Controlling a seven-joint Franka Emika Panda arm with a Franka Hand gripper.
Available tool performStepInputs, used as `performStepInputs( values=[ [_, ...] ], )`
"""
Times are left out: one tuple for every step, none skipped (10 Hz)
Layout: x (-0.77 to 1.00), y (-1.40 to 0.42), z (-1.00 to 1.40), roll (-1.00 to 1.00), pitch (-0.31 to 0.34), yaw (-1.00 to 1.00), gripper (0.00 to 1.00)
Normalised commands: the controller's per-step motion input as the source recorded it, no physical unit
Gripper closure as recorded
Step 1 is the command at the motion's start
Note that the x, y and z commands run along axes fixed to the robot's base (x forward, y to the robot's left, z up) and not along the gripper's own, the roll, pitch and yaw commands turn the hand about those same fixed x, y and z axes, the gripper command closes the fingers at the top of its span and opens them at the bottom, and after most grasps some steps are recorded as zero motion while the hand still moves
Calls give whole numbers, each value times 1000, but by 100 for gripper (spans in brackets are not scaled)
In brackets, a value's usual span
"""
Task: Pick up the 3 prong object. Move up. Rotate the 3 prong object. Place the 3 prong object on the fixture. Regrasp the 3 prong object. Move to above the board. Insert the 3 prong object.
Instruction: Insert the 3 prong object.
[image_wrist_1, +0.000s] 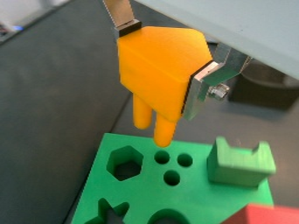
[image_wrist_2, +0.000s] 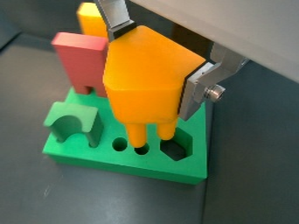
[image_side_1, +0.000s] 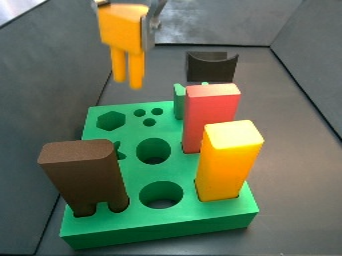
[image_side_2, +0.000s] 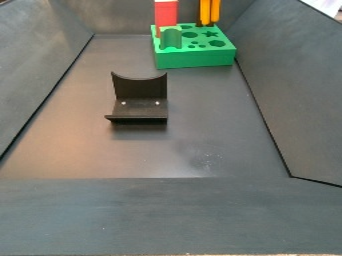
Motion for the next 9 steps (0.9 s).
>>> performStepInputs(
  values=[
    [14, -60, -486, -20, -37, -940, 100],
    [177, -57, -494, -1, -24, -826, 100],
    [143, -86, -511, 0, -49, -660, 100],
    [166, -114, -523, 6, -79, -597, 100],
    [254, -63, -449, -11, -126, -577, 100],
    [214, 0, -409, -20, -141, -520, 100],
    [83, 0, -343, -4, -136, -383, 100],
    [-63, -29, -289, 0, -124, -54, 100],
    [-177, -54, -297, 0, -147, 0, 100]
  ],
)
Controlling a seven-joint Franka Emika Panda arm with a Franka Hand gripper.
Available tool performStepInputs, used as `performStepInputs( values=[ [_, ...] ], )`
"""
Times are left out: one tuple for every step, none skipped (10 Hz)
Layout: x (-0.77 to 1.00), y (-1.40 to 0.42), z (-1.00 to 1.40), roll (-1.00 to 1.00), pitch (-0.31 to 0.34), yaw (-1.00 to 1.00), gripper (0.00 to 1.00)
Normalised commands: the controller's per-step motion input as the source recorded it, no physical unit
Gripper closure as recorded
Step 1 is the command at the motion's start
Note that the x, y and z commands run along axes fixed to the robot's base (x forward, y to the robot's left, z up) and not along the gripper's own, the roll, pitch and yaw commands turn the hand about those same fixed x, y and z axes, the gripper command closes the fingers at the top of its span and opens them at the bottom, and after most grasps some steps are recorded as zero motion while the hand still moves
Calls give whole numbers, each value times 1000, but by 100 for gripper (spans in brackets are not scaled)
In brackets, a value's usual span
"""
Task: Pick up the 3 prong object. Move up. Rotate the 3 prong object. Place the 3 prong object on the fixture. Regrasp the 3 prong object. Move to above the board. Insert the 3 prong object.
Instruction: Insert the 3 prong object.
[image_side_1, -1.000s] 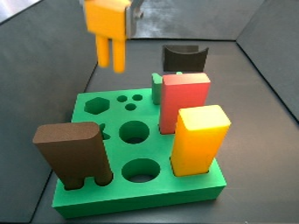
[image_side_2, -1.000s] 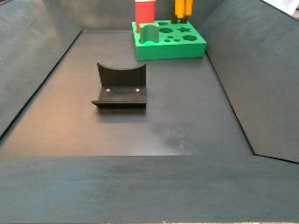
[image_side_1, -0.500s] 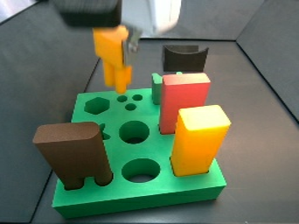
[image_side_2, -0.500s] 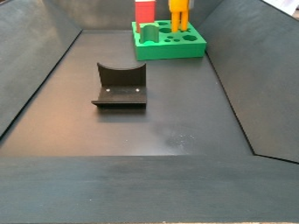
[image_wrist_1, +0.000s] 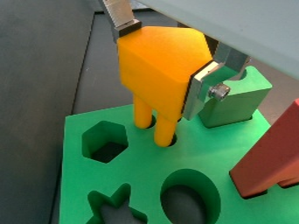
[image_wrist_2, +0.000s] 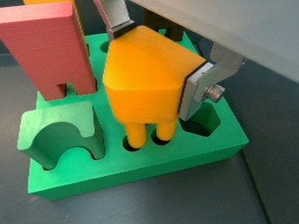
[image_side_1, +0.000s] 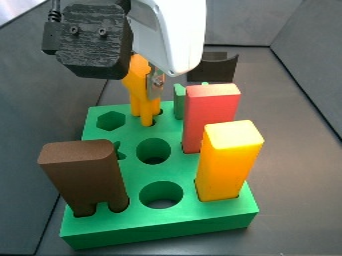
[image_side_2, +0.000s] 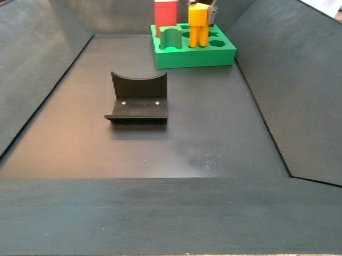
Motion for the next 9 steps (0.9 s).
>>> performStepInputs(
  values=[
    [-160, -57, -331, 0, -170, 0, 100],
    [0, -89, -426, -39, -216, -106, 100],
    [51, -6, -380, 0, -99, -283, 100],
    [123, 0, -406, 0, -76, -231, 100],
    [149, 0, -420, 0, -73, -154, 100],
    [23, 74, -440, 0, -81, 0, 100],
    [-23, 117, -469, 0, -133, 0, 100],
    [-123, 160, -503, -31, -170, 11, 100],
    [-231, 134, -463, -27, -187, 0, 100]
  ],
)
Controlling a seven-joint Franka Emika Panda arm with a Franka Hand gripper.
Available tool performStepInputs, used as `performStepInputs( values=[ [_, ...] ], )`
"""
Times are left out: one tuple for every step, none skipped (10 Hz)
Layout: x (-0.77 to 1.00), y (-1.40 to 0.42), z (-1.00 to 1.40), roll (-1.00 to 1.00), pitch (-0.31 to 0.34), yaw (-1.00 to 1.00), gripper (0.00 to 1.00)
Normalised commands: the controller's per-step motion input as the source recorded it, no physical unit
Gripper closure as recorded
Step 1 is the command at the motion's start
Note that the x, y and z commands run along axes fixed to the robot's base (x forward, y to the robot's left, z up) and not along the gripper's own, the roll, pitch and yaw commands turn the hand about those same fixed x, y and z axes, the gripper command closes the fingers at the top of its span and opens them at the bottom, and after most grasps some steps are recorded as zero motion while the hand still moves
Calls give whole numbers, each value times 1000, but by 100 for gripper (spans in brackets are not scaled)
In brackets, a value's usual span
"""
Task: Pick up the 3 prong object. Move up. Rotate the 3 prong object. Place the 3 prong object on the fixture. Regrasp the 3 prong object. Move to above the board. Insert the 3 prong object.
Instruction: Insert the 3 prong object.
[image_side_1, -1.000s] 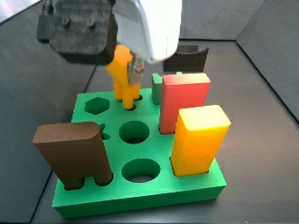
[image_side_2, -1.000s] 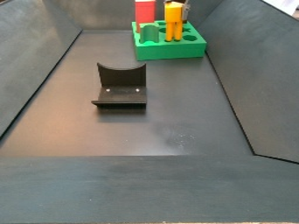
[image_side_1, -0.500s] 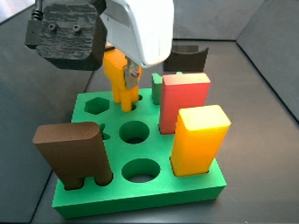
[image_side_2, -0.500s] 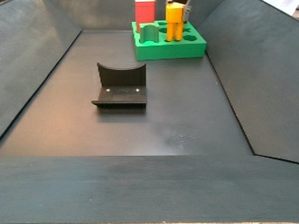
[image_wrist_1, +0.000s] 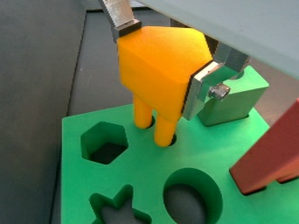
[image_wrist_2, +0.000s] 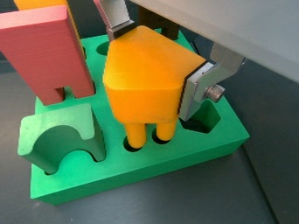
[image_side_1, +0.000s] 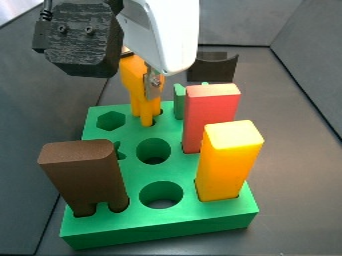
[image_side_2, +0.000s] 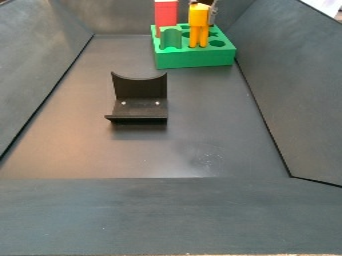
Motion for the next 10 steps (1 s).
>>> performStepInputs(
  values=[
    [0, 0, -437, -69, -153, 0, 100],
    [86, 0, -460, -70, -124, -37, 100],
    [183, 0, -491, -77, -114, -77, 100],
    [257, 0, -511, -53, -90, -66, 100],
    [237, 0, -540, -60, -93, -43, 100],
    [243, 0, -603, -46, -113, -40, 100],
    [157, 0, -594, -13, -107, -29, 100],
    [51, 0, -566, -14, -89, -60, 100],
    [0, 0, -583, 0, -86, -114, 100],
    [-29, -37, -686, 36, -91, -177, 100]
  ],
)
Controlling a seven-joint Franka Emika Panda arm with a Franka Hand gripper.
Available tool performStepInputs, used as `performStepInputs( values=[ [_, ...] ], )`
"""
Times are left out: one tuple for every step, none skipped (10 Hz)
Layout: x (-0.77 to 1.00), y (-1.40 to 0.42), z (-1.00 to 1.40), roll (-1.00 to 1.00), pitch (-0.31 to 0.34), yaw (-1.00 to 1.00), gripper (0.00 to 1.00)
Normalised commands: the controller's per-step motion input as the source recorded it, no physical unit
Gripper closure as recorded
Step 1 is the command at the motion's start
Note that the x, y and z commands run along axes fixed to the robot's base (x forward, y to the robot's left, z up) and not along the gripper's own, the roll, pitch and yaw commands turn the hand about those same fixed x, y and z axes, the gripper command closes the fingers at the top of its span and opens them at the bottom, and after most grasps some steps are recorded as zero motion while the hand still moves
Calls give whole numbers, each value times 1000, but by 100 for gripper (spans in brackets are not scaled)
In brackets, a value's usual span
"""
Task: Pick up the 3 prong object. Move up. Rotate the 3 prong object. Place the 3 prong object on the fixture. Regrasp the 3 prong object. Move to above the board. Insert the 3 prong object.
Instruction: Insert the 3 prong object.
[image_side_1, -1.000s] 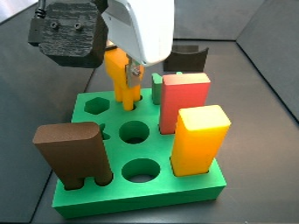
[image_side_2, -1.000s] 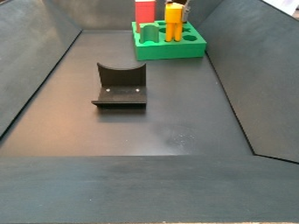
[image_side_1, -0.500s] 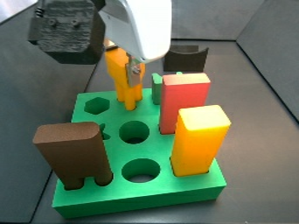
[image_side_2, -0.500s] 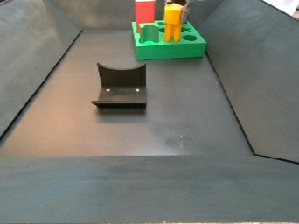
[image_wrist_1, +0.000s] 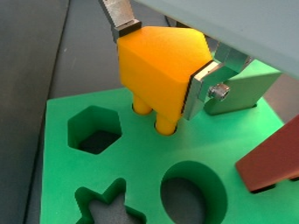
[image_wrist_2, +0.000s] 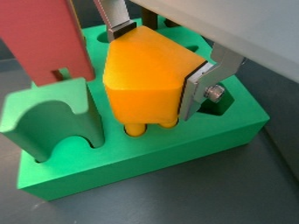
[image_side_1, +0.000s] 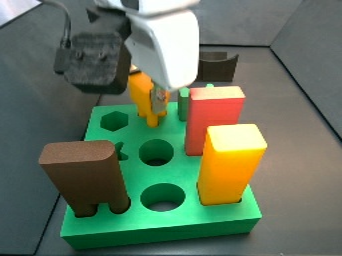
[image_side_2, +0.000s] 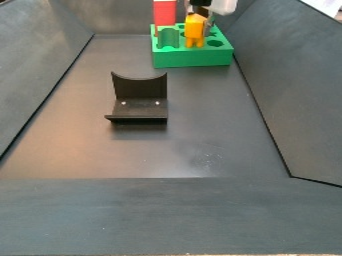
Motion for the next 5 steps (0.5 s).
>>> performStepInputs(
  values=[
    [0, -69, -811, 79, -66, -186, 100],
    [0, -69, -794, 54, -33, -166, 100],
    [69, 0, -640, 0, 0, -149, 100],
    [29, 0, -303, -119, -66, -20, 100],
    [0, 0, -200, -117, -91, -9, 100]
  ],
)
